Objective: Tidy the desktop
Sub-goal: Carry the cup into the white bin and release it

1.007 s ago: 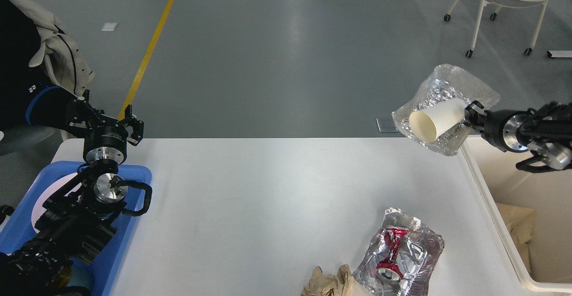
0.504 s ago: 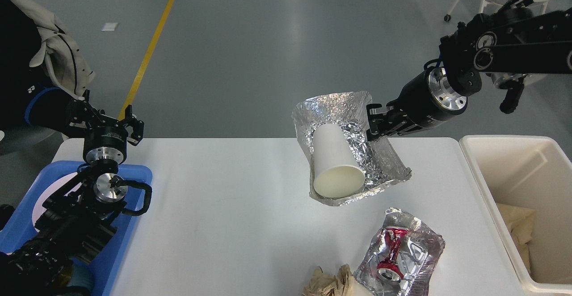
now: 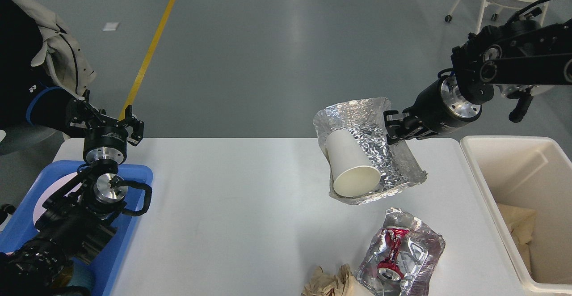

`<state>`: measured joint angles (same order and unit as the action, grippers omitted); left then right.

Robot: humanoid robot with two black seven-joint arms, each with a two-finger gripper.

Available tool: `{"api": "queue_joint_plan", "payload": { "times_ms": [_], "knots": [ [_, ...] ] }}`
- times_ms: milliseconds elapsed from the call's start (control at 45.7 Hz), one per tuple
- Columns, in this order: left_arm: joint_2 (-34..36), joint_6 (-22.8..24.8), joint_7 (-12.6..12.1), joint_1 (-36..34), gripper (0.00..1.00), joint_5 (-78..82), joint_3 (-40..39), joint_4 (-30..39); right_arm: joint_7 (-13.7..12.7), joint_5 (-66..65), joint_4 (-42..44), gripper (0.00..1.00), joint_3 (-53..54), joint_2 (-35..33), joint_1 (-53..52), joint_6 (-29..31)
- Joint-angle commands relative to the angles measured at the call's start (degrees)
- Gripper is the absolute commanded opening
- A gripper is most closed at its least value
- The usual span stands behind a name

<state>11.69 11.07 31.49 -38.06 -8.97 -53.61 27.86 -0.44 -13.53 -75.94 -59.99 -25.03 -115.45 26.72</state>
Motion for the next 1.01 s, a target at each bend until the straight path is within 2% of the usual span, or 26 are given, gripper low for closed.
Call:
{"api": "queue_joint_plan", "payload": {
  "times_ms": [0, 219, 547, 723, 985],
  "knots": [
    [0.00, 0.00, -0.03, 0.00, 0.98, 0.01, 0.00, 0.00, 0.08, 0.09, 6.49, 0.00, -2.32, -3.09, 5.48, -3.07],
    [0.00, 0.00, -0.03, 0.00, 0.98, 0.01, 0.00, 0.00, 0.09, 7.46, 23.72, 0.00, -2.50, -7.93, 23.41, -18.45],
    [0.00, 0.00, -0.03, 0.00, 0.98, 0.01, 0.00, 0.00, 0.09, 16.69, 48.16, 0.00, -1.01, -8.11, 50.13, -28.13],
    [0.00, 0.00, 0.06, 0.00, 0.98, 0.01, 0.00, 0.00, 0.09, 22.93, 51.68, 0.00, -0.92, -8.11, 57.69, -29.62],
    [0.00, 0.00, 0.06, 0.00, 0.98, 0.01, 0.00, 0.00, -0.18, 26.01, 52.91, 0.00, -1.09, -3.89, 64.20, -36.30]
  ]
}}
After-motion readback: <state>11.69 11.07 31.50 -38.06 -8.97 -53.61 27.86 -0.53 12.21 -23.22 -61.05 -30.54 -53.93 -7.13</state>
